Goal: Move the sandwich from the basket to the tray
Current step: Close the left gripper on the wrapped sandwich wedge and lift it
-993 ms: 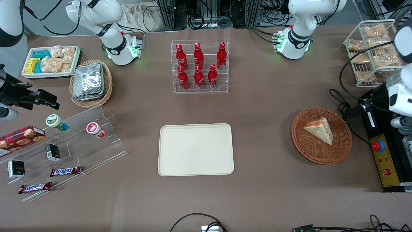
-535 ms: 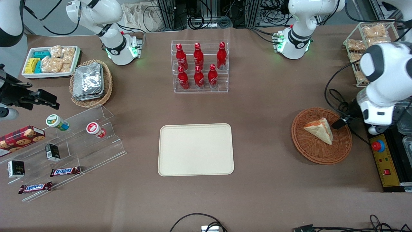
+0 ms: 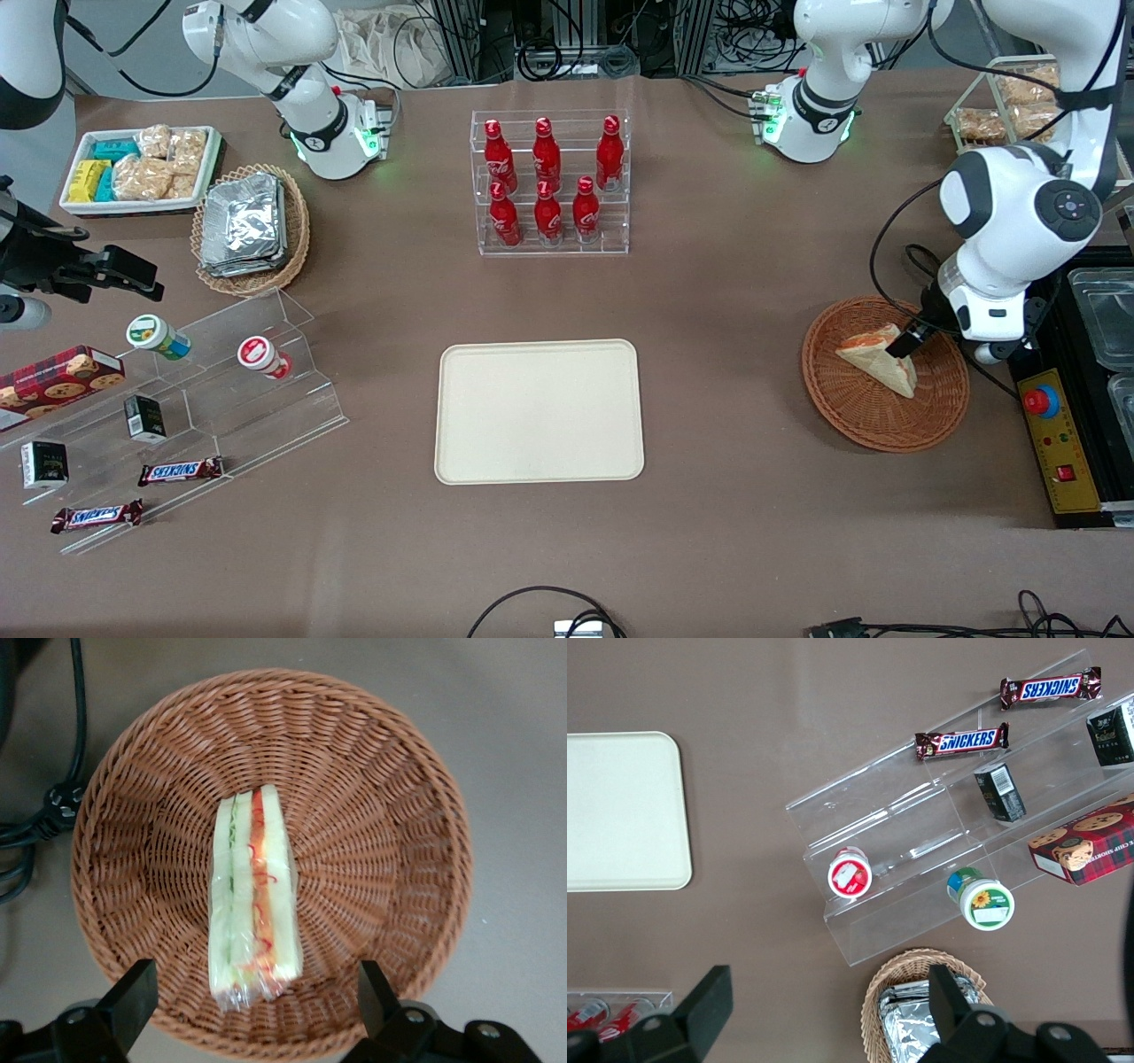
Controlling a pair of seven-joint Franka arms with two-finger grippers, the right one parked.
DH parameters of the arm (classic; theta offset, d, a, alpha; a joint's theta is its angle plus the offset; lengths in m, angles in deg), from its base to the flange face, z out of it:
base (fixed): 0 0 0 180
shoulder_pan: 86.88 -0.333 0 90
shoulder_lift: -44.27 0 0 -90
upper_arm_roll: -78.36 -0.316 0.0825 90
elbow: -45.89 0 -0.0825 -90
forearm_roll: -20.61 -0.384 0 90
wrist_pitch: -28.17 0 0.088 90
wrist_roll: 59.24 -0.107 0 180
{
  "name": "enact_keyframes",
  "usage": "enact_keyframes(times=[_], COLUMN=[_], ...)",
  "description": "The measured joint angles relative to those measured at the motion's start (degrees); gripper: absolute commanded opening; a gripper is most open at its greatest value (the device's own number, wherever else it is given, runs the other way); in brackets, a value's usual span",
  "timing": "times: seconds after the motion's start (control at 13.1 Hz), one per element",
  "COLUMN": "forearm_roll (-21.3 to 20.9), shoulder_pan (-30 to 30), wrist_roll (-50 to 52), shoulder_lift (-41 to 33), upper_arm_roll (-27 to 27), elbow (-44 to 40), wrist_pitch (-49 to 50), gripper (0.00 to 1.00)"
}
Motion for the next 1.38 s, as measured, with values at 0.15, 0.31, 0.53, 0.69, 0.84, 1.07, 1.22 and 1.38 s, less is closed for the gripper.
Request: enact_keyframes(times=[0.15, 0.31, 0.53, 0.69, 0.84, 1.07, 1.22, 1.38], forearm_roll=[0.0, 0.01, 0.01, 0.01, 0.01, 0.0, 0.0, -0.06], shoulder_pan=[-0.23, -0.23, -0.23, -0.23, -0.23, -0.22, -0.22, -0.15], wrist_roll=[0.35, 1.05, 2.13, 2.21, 2.23, 2.24, 2.22, 1.95], shoulder_lift=[1.57, 2.89, 4.38, 5.5, 6.54, 7.33, 7.57, 7.58], upper_arm_roll=[-0.01, -0.01, -0.01, -0.01, 0.0, 0.02, 0.03, 0.09], elbow=[2.14, 3.41, 3.62, 3.82, 3.94, 3.95, 3.96, 3.96], wrist_pitch=[-4.34, -7.16, -9.23, -11.07, -12.07, -12.99, -13.53, -13.61], gripper=[1.0, 1.0, 1.0, 0.99, 0.9, 0.54, 0.29, 0.2])
